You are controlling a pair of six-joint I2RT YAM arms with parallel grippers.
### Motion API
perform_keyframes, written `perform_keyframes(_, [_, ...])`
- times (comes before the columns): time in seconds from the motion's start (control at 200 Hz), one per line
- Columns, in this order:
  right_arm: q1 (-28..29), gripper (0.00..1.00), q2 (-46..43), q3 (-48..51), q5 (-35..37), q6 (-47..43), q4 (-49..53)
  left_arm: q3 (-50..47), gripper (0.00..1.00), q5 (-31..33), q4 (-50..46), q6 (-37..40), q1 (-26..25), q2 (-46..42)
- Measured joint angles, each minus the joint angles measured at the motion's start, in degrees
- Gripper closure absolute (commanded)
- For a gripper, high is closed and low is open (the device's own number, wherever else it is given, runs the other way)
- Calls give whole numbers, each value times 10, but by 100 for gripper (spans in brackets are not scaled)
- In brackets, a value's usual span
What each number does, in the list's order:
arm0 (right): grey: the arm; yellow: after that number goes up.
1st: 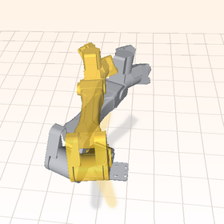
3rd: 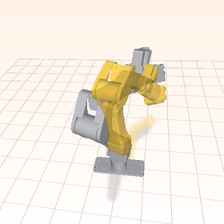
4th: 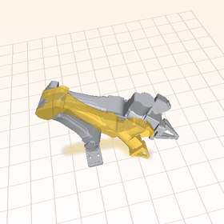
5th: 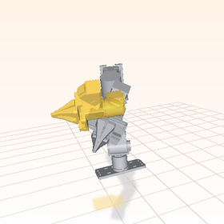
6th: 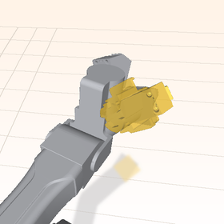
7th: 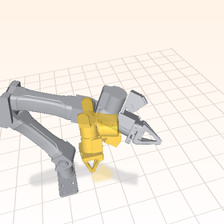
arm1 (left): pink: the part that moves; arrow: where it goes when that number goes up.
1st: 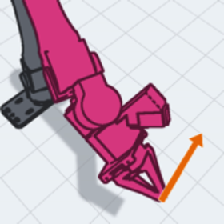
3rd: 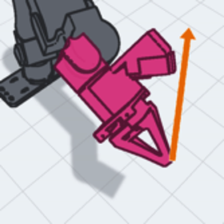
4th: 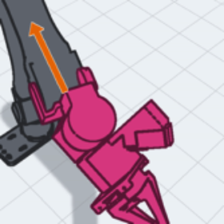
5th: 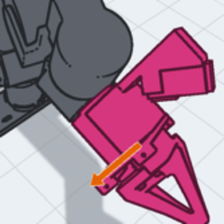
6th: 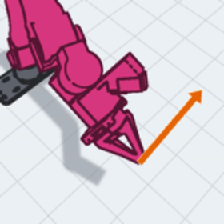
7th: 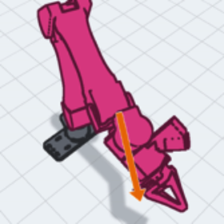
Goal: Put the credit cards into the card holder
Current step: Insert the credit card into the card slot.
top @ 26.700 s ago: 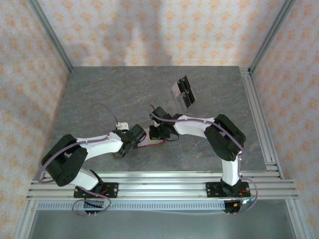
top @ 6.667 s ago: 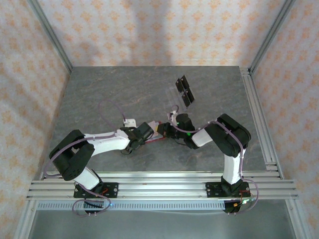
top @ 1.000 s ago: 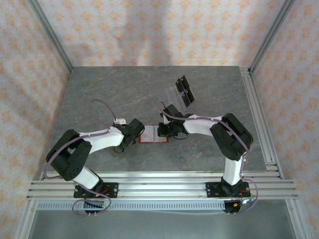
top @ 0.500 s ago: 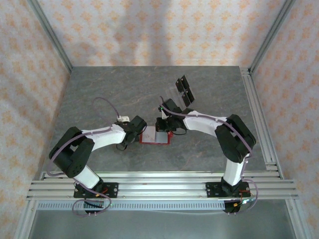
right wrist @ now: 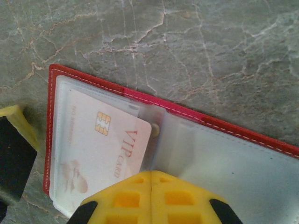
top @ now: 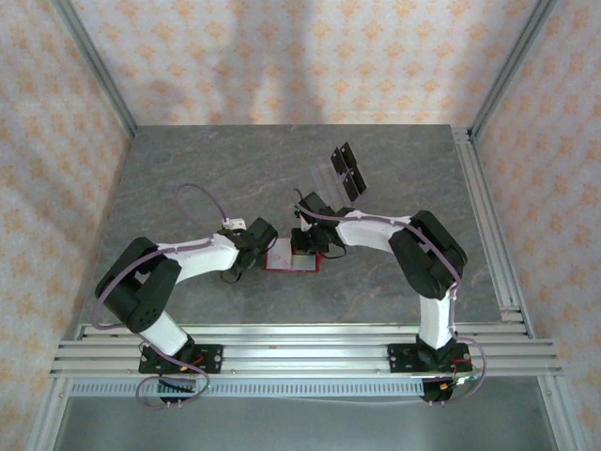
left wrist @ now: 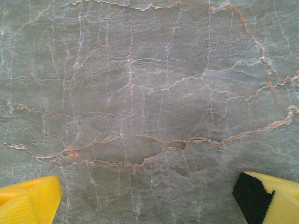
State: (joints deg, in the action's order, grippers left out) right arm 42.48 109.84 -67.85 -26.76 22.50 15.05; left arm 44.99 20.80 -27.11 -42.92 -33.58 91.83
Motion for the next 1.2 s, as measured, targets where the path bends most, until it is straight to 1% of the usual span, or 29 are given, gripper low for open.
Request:
perform_keyframes(0.746, [18,96,49,-64,-2,10,8,3,0,0,7,10,0,10])
perform_keyframes(0.831, [18,92,51,-65,-2,12,8,3,0,0,7,11,0,10])
perform_keyframes(0.921, [18,82,51,-66,-2,15,9,3,0,0,6,11,0,9])
perform_keyframes(1.011, [16,74,45,-64,-2,13,11,3,0,0,5,10,0,7])
perform_keyframes(1.201, [5,65,-30,-39,1,10,21,2,0,-8,-5,10,3,-10])
